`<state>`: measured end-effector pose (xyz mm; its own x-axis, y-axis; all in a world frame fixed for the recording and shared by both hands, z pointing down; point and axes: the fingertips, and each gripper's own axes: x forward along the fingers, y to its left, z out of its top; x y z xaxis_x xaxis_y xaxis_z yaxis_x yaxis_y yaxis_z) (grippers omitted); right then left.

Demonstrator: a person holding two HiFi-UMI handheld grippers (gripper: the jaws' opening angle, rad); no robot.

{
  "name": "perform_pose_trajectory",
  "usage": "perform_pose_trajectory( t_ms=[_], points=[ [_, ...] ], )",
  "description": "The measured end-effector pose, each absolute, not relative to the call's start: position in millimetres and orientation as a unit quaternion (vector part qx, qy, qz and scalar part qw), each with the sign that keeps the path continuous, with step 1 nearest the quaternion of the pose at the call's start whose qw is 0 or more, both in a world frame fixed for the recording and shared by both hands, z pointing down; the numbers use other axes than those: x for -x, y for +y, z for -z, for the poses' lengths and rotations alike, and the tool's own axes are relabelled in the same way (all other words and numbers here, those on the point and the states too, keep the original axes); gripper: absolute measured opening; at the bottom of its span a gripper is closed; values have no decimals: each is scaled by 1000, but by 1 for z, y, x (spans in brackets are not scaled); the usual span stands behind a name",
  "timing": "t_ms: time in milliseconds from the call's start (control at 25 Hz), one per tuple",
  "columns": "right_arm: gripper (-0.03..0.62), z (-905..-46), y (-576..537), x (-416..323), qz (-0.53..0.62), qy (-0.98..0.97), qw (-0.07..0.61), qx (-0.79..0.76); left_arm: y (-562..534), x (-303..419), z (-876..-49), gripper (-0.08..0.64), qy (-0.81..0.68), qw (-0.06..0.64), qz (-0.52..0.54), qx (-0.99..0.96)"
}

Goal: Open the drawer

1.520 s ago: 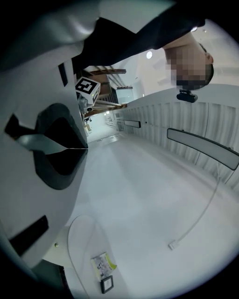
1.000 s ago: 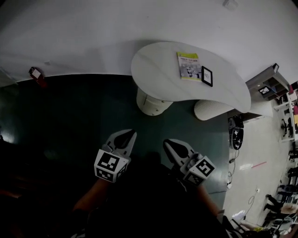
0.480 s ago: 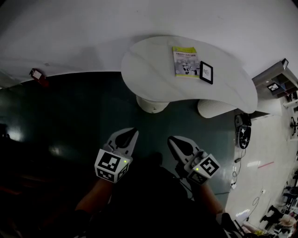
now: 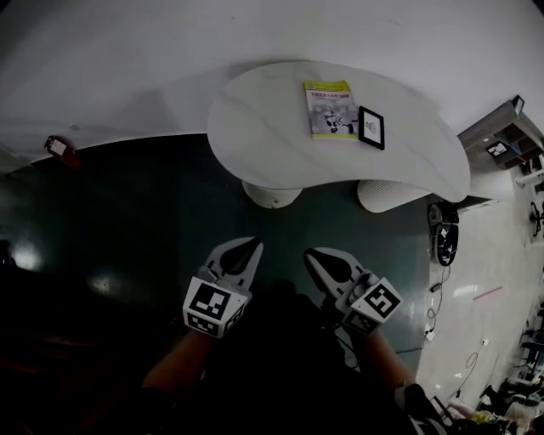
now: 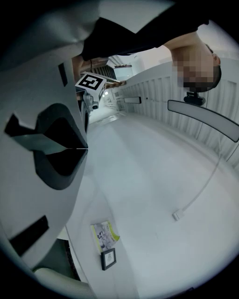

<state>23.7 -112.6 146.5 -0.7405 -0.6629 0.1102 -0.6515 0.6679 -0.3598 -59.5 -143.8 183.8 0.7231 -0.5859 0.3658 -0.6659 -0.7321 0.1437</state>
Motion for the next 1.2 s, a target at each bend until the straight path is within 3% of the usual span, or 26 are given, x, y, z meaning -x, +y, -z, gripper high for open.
perform_pose_trajectory(
  t_ms=[320, 720, 960, 1200],
  points=[
    [17, -200, -147, -26, 181, 919, 14, 351, -168, 62, -252, 20, -342, 124, -149, -919],
    [17, -359, -213, -41, 168, 929, -17, 330, -227, 36, -409, 20, -340, 140, -135, -920],
    [17, -459, -242, -23, 149, 937, -31, 315, -261, 41, -494, 20, -329, 68, -165, -927],
    [18, -547, -263, -22, 149, 940, -25, 306, -278, 36, -583, 20, -280, 80, -156, -944]
  ],
)
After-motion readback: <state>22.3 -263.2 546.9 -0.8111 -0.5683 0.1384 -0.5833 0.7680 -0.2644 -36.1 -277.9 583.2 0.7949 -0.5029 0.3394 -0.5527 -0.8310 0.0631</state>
